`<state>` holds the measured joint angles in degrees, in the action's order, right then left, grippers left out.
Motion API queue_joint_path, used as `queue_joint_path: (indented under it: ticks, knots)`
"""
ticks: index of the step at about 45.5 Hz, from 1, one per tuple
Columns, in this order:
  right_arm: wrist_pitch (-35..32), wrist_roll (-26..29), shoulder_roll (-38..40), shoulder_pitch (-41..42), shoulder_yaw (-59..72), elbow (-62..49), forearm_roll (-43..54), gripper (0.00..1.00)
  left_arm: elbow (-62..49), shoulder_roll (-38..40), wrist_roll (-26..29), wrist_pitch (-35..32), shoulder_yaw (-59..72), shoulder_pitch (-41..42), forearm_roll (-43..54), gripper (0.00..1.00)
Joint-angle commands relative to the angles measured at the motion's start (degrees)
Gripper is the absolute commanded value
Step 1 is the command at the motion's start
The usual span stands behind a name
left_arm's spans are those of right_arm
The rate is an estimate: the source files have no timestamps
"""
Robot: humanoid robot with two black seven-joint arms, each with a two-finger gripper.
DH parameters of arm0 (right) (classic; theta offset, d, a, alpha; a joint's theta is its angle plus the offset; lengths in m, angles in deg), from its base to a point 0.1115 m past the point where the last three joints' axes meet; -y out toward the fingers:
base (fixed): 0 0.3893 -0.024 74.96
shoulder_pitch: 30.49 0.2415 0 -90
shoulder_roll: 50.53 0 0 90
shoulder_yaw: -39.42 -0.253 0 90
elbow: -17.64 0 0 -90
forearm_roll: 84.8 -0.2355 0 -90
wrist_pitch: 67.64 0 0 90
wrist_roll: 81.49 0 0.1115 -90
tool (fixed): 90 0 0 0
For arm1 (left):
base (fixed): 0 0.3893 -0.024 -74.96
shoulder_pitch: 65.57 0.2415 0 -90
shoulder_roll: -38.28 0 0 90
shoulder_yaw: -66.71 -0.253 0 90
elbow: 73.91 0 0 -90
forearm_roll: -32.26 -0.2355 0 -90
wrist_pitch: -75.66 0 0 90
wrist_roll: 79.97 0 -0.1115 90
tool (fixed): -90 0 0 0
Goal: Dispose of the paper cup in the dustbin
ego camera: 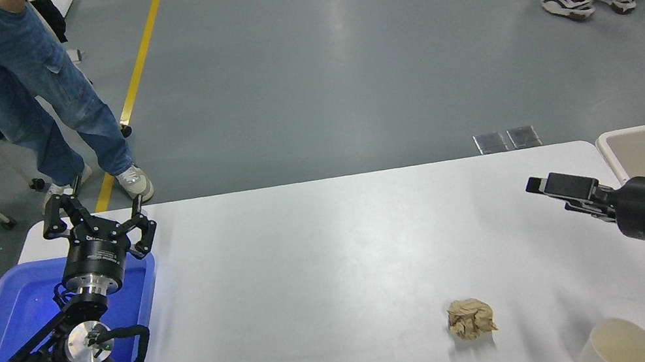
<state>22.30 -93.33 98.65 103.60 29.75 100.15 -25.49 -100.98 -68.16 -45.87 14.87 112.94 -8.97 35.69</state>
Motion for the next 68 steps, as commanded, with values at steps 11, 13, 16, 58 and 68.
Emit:
queue_joint_path:
  ticks: [11,13,16,58,68]
  knots:
    - [-8.98,1.47,5.33,4.95,4.13,7.31,24.95,1.0,0.0,0.0,0.0,0.05,0.0,0.0,0.0,1.0]
    - [-12.49,1.29,5.25,5.13,4.3,7.31,29.79,1.0,0.0,0.0,0.0,0.05,0.0,0.0,0.0,1.0]
    - [-15.4,1.29,5.24,4.96,4.3,7.31,32.97,1.0,0.0,0.0,0.0,0.05,0.0,0.0,0.0,1.0]
    - [-12.6,-3.98,7.18,-2.78,10.02,2.83,43.79,1.0,0.0,0.0,0.0,-0.03,0.0,0.0,0.0,1.0]
    - [-12.25,-4.07,5.95,-2.87,9.84,2.39,43.61,0.99,0.0,0.0,0.0,0.05,0.0,0.0,0.0,1.0]
